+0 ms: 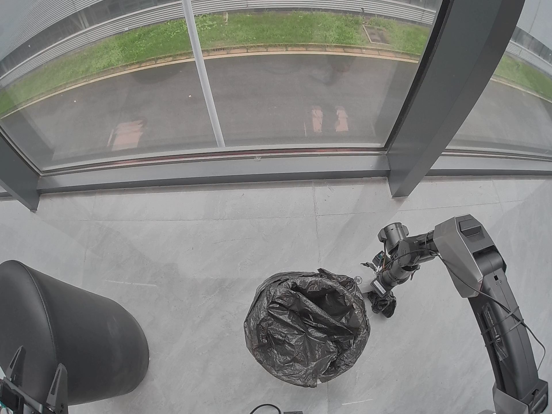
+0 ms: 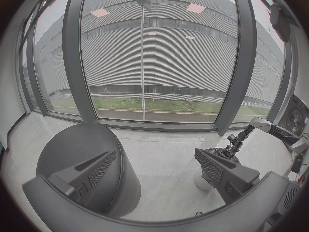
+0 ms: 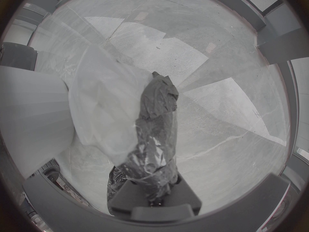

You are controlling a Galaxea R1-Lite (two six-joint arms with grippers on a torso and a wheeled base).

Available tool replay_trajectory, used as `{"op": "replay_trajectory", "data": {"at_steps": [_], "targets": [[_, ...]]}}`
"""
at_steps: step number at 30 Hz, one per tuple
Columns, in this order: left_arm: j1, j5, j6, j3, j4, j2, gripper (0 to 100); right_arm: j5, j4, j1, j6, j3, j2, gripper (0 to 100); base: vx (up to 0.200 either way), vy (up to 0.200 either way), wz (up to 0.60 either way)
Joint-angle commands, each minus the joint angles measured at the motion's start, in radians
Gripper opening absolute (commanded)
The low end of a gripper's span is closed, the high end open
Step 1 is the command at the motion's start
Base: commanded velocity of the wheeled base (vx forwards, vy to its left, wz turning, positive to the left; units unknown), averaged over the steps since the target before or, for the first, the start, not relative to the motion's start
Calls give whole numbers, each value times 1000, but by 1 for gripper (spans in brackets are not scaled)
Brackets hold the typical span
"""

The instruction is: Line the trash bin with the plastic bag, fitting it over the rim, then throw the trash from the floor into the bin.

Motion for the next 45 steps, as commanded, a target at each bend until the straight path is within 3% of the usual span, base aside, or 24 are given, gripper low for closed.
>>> {"op": "replay_trajectory", "data": {"at_steps": [1, 8, 13, 20, 25, 33, 39, 45], "targets": [[1, 0, 0, 0, -1, -16, 100, -5, 2, 2, 1, 0, -13, 0, 0, 0, 0], [0, 2, -3, 0, -2, -16, 100, -17, 45, 6, 6, 0, -115, 0, 0, 0, 0], [0, 3, -5, 0, -2, -16, 100, -20, 158, 31, 30, 0, -249, 0, 0, 0, 0], [1, 11, -5, 0, -2, -16, 100, -21, 350, 91, 144, 0, -411, 0, 0, 0, 0], [0, 17, -9, 0, -4, -16, 100, -24, 376, 137, 171, 0, -503, 0, 0, 0, 0], [1, 20, -17, 0, -4, -16, 100, -81, 460, 258, 196, 0, -609, 0, 0, 0, 0], [0, 34, -22, 0, -4, -16, 100, -77, 572, 388, 351, 0, -645, 0, 0, 0, 0], [1, 49, -14, 1, -2, -16, 100, -78, 632, 484, 398, 0, -638, 0, 0, 0, 0]]}}
